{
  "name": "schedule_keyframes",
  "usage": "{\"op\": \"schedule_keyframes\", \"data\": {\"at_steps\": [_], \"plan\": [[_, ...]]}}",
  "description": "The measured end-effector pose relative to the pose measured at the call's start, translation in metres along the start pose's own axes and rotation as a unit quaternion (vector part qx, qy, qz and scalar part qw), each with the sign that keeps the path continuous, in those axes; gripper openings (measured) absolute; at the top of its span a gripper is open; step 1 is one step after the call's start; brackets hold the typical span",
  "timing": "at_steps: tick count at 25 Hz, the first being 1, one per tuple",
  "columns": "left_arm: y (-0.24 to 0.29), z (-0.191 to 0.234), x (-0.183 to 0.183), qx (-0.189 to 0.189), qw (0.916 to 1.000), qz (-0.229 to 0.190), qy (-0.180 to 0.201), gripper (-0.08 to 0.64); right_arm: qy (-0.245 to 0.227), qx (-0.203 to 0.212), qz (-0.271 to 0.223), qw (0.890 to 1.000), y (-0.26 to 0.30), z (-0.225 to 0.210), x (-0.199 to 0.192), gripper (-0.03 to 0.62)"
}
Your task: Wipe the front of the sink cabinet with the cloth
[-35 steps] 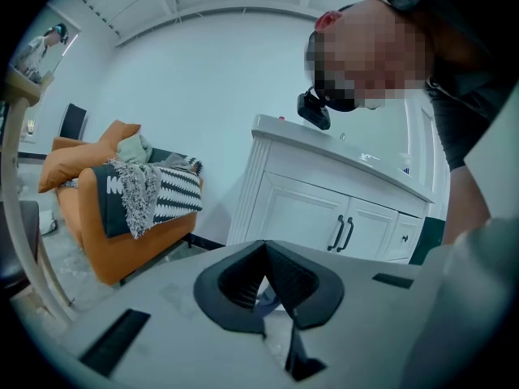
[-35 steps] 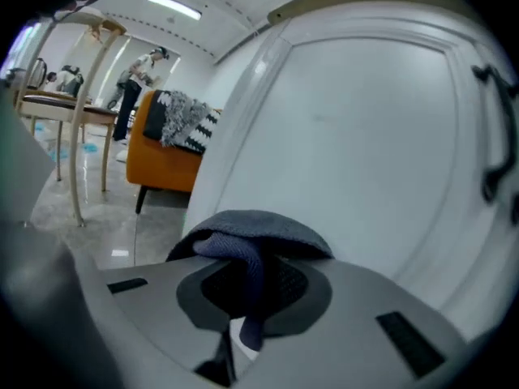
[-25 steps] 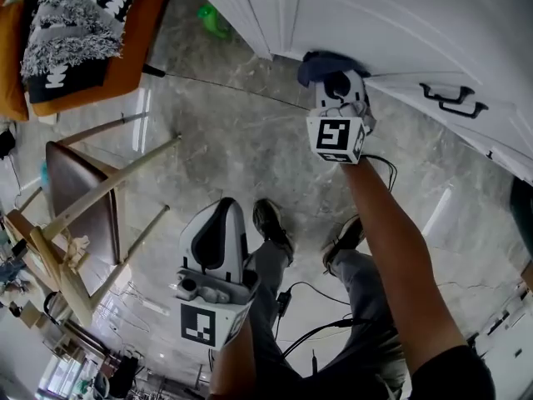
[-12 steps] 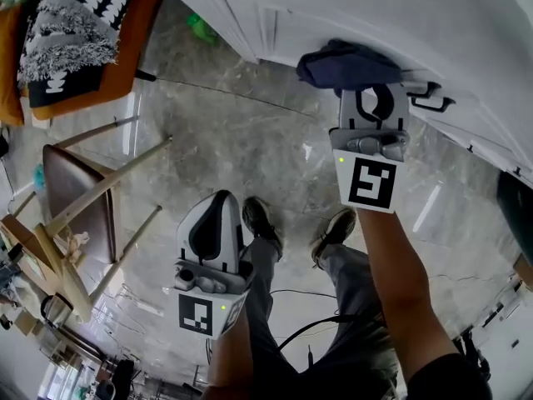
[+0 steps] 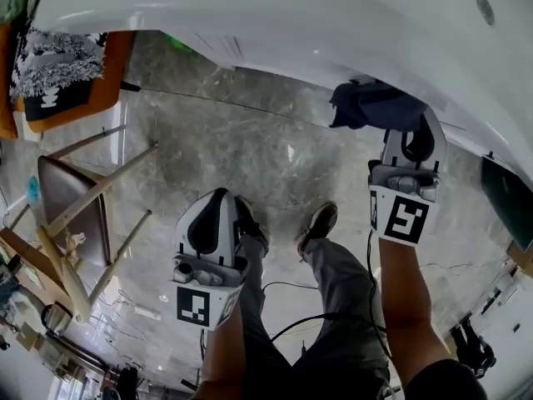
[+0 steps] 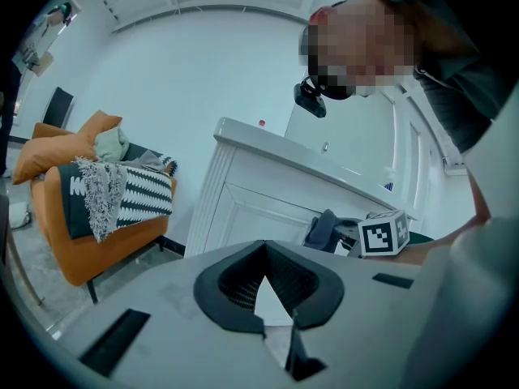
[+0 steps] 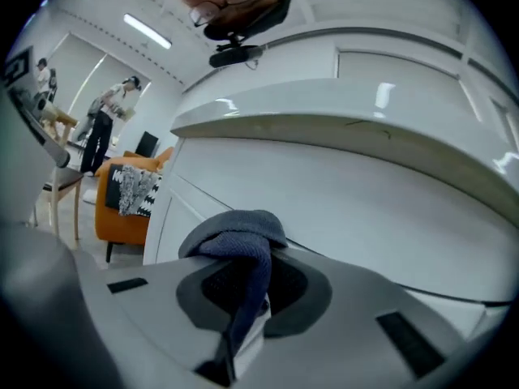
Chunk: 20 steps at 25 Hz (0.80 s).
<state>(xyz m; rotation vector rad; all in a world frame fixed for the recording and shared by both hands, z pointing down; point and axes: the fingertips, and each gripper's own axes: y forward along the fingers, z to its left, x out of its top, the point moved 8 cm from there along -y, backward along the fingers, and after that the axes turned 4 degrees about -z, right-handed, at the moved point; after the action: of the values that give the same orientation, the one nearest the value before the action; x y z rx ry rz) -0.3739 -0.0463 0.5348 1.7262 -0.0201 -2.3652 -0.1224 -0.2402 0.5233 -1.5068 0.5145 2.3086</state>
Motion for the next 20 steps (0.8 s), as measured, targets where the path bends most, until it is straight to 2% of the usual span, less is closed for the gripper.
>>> {"op": "schedule_keyframes", "data": {"at_steps": [4, 6, 11, 16, 18, 20], "plan": [[0.006, -0.020, -0.001, -0.012, 0.9996, 0.025, -0.010, 0.003, -0.019, -0.004, 0.011, 1.000, -0.019, -0.026, -0.011, 0.026], [0.008, -0.032, 0.002, -0.017, 0.9992, 0.037, -0.001, 0.003, -0.017, -0.011, 0.026, 0.999, -0.029, -0.045, -0.022, 0.026], [0.028, -0.045, 0.023, -0.062, 0.9938, 0.043, 0.081, 0.003, -0.024, -0.022, 0.068, 0.997, -0.046, -0.118, -0.046, 0.026], [-0.007, -0.040, 0.063, -0.068, 0.9810, 0.107, 0.147, 0.003, -0.032, -0.015, 0.088, 0.995, -0.069, -0.152, -0.068, 0.026], [-0.032, -0.045, 0.083, -0.064, 0.9791, 0.129, 0.144, 0.003, -0.052, -0.008, 0.112, 0.992, -0.079, -0.159, -0.074, 0.026], [-0.060, -0.052, 0.110, -0.056, 0.9828, 0.134, 0.114, 0.003, -0.066, -0.008, 0.145, 0.987, -0.091, -0.170, -0.076, 0.026]]}}
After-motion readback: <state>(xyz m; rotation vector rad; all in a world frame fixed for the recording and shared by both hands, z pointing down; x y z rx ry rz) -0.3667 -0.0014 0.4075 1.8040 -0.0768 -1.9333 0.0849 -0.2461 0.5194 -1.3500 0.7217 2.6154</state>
